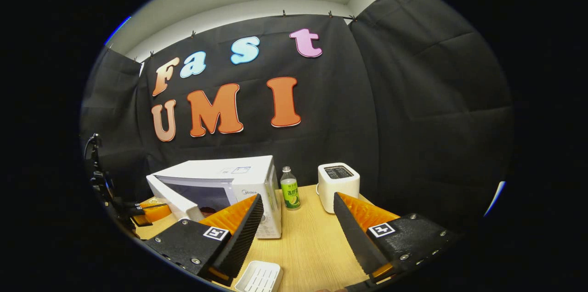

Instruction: Open the microwave oven with the left hand, put the food in, and close the microwave oven.

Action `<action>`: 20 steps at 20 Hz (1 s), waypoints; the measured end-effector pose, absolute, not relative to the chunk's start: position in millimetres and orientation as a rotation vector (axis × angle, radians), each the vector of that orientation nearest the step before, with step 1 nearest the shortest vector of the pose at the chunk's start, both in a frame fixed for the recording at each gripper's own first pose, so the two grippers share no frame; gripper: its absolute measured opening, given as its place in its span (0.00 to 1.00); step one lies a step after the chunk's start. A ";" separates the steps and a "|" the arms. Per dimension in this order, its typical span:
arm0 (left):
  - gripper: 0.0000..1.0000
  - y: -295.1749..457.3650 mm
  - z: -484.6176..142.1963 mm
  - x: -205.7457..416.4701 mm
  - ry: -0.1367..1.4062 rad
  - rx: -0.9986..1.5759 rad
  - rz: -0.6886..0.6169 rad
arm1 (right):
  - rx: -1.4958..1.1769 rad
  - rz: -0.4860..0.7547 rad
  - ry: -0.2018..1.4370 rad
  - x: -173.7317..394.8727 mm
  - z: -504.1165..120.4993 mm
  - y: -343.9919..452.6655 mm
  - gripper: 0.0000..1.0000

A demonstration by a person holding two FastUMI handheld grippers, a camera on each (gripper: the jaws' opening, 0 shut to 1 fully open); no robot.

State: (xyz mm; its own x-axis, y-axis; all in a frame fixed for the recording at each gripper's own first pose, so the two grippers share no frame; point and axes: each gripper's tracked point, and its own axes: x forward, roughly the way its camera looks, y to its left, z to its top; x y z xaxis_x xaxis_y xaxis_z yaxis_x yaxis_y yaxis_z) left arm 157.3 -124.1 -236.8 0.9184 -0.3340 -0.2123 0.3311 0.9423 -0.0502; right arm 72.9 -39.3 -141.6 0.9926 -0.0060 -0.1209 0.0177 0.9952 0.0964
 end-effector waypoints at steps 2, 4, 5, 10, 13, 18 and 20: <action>0.04 -129.4 -240.8 172.3 0.220 -0.013 -0.323 | 0.096 -0.023 0.125 75.0 -147.3 -46.7 0.95; 0.04 -132.1 -247.8 188.8 0.229 -0.010 -0.297 | 0.097 -0.027 0.136 78.7 -152.9 -51.1 0.95; 0.04 -130.6 -253.3 195.9 0.246 -0.003 -0.277 | 0.099 -0.027 0.142 78.8 -155.9 -52.3 0.95; 0.04 -121.7 -268.4 224.2 0.279 0.009 -0.161 | 0.089 -0.043 0.152 85.6 -164.0 -62.7 0.95; 0.04 -124.7 -262.9 226.3 0.255 0.020 -0.122 | 0.101 -0.051 0.155 87.4 -167.6 -67.2 0.95; 0.00 -127.0 -261.9 232.7 0.265 0.079 -0.122 | 0.098 -0.049 0.170 88.6 -170.1 -67.0 0.95; 0.04 -124.6 -254.7 226.3 0.294 0.097 -0.142 | 0.102 -0.050 0.175 91.2 -165.8 -66.9 0.95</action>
